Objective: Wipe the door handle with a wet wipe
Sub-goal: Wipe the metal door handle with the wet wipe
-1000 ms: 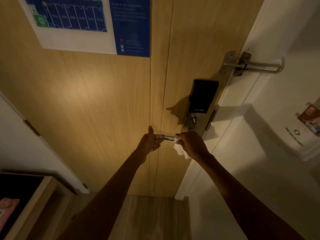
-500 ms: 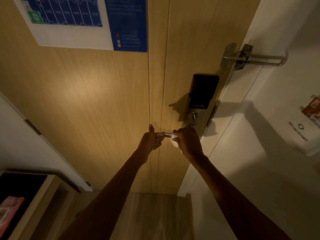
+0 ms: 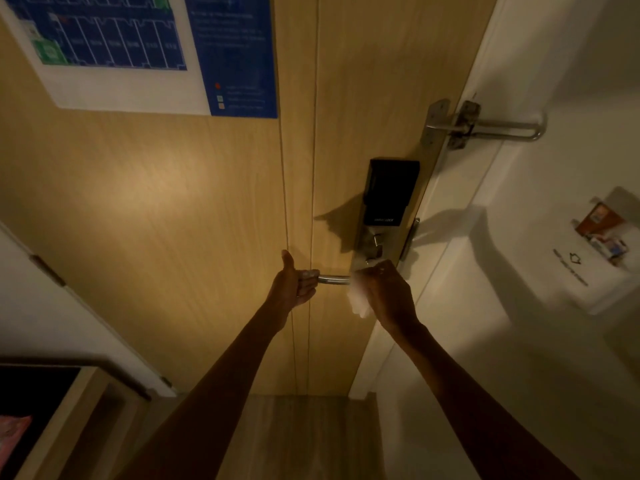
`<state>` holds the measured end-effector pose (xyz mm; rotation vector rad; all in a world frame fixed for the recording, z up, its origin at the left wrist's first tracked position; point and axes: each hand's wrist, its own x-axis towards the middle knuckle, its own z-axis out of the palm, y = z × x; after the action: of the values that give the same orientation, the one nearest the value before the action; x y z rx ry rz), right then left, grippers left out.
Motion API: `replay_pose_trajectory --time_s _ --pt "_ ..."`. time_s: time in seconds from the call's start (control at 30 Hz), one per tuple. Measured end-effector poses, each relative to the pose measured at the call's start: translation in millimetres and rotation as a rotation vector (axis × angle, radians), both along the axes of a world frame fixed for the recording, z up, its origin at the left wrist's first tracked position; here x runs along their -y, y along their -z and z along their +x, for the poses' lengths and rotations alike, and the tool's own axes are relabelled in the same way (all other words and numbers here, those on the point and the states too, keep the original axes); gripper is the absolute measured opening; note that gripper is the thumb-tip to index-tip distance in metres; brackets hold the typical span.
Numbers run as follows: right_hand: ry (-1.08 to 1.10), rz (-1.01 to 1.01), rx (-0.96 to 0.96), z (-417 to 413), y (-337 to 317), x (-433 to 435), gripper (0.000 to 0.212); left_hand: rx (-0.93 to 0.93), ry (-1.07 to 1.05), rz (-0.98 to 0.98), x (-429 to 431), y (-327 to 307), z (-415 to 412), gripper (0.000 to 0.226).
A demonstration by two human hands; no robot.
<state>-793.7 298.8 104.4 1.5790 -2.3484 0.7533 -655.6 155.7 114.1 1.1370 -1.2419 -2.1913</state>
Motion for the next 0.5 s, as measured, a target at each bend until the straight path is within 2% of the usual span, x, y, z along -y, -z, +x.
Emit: replay_pose_trajectory --time_s 0.07,0.1,0.17,0.23,0.33,0.4,0.47,0.5 --pt "0.032 -0.028 0.072 -7 7 -7 0.033 -0.005 0.010 0.020 4 3 -1 0.088" --pt "0.069 -0.028 0.137 -7 9 -7 0.029 -0.001 0.015 0.012 3 2 -2 0.087" --pt "0.084 -0.004 0.256 -5 13 -1 0.021 0.046 0.017 -0.061 -1 -2 -4 0.074" --pt "0.087 -0.010 0.179 -5 9 -2 0.024 0.123 -0.015 -0.174 -8 -8 -5 0.061" --pt "0.021 0.029 0.025 -16 17 -14 0.052 0.132 -0.029 -0.175 -9 -12 -6 0.060" --pt "0.024 0.038 0.060 -20 15 -16 0.048 0.144 -0.032 -0.158 -8 -13 -6 0.063" --pt "0.058 0.025 0.141 -23 8 -9 0.034 0.148 -0.036 -0.147 -7 -14 -7 0.064" --pt "0.069 0.065 0.238 -24 6 -5 0.031 0.147 -0.041 -0.135 -8 -15 -8 0.064"
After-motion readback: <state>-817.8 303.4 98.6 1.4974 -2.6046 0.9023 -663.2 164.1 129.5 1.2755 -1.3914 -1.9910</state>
